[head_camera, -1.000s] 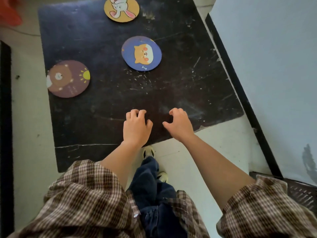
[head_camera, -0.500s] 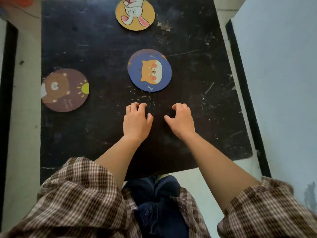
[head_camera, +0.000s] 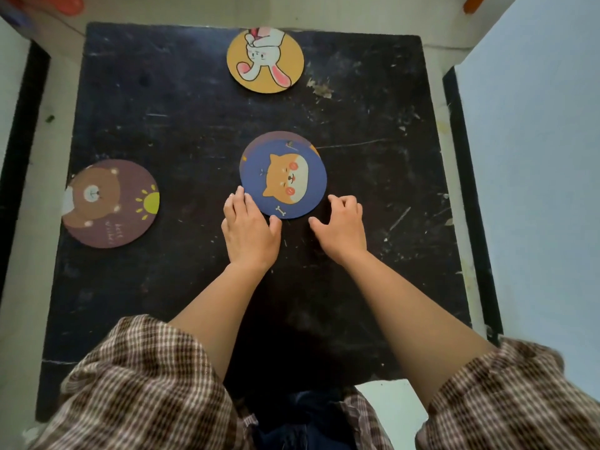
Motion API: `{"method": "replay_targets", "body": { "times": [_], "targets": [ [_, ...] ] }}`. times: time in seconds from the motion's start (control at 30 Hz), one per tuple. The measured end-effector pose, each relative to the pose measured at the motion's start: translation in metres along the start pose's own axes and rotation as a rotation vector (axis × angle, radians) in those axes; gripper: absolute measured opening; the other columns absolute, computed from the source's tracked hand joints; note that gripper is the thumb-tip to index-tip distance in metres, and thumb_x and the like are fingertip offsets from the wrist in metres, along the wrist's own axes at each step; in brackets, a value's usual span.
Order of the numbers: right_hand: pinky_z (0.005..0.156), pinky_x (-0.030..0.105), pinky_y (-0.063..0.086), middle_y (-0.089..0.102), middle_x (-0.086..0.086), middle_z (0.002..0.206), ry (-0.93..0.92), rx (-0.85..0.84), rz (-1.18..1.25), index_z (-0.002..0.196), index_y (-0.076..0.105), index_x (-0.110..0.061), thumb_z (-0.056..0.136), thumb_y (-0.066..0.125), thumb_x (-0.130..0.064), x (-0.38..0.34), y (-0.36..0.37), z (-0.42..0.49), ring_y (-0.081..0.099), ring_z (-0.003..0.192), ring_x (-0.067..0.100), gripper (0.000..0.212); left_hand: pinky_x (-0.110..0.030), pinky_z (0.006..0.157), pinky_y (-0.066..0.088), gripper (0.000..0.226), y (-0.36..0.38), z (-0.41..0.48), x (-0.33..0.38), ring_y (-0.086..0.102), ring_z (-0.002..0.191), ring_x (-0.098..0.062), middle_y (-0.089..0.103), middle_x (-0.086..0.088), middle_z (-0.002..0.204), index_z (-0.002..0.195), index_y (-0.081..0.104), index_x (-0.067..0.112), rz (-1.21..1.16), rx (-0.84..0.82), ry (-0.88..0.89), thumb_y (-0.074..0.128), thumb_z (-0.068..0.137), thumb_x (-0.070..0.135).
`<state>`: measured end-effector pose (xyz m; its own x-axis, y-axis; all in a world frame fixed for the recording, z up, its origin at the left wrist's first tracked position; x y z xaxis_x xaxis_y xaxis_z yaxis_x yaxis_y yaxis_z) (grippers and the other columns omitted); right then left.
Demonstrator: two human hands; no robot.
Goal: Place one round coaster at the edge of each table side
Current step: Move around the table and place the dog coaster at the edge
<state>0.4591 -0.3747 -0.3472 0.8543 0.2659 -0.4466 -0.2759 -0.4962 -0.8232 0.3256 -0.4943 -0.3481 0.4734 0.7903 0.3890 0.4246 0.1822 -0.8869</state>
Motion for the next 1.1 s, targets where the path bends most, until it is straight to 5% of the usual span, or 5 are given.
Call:
{"method": "replay_targets", "body": {
  "times": [0.4,0.63,0.73,0.9,1.1],
  "targets": [
    [0.088,0.027,0.037,0.045,0.010,0.133,0.146,0.008,0.293,0.135,0.048,-0.006,0.089,0.059,-0.022,-0.006,0.000,0.020,0.042,0.122,0.022,0.050,-0.046,0.107,0.028,0.054,0.008,0.004,0.000,0.017,0.138,-0.024,0.029,-0.008,0.150,0.132,0.043,0.005,-0.239,0.023,-0.254,0.053,0.088,0.034],
    [0.075,0.037,0.058,0.066,0.008,0.088,0.449,0.000,0.699,0.095,0.059,-0.011,0.084,0.068,-0.013,0.001,-0.002,0.027,0.066,0.075,0.016,0.014,-0.030,0.088,0.040,0.039,-0.010,0.005,-0.011,0.040,0.120,-0.020,0.052,-0.004,0.124,0.122,0.055,0.011,-0.543,0.172,-0.355,0.058,0.085,0.022],
    [0.063,0.029,0.057,0.063,0.004,0.078,0.447,-0.058,0.729,0.095,0.059,-0.012,0.085,0.066,-0.006,-0.004,-0.002,0.026,0.064,0.067,0.014,0.013,-0.021,0.066,0.049,0.037,-0.007,0.006,-0.015,0.059,0.096,-0.014,0.060,-0.002,0.107,0.120,0.052,0.016,-0.848,0.122,-0.488,0.063,0.084,0.017],
    [0.056,0.027,0.054,0.065,0.012,0.098,0.408,-0.142,0.761,0.114,0.057,-0.009,0.085,0.060,-0.001,0.001,-0.002,0.012,0.063,0.066,0.016,0.030,-0.025,0.061,0.056,0.040,-0.002,0.002,-0.021,0.064,0.077,-0.010,0.059,0.005,0.086,0.117,0.053,0.019,-1.096,0.021,-0.634,0.069,0.081,0.010],
    [0.054,0.028,0.054,0.068,0.011,0.077,0.458,-0.325,0.825,0.082,0.059,-0.009,0.074,0.064,0.007,0.019,0.010,-0.029,0.066,0.062,0.019,0.018,-0.025,0.062,0.056,0.049,-0.003,-0.025,-0.034,0.065,0.078,-0.007,0.066,0.007,0.077,0.129,0.053,0.017,-1.143,-0.093,-0.563,0.065,0.084,0.003]
  ]
}}
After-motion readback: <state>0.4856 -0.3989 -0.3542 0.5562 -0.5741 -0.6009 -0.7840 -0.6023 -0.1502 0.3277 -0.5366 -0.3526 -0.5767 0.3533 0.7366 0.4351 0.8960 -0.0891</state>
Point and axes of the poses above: each hand's wrist, its own z-axis towards the middle knuckle, its own y-axis out of the palm, x = y × z, the point moved 7 cm from there along z, towards the middle knuckle
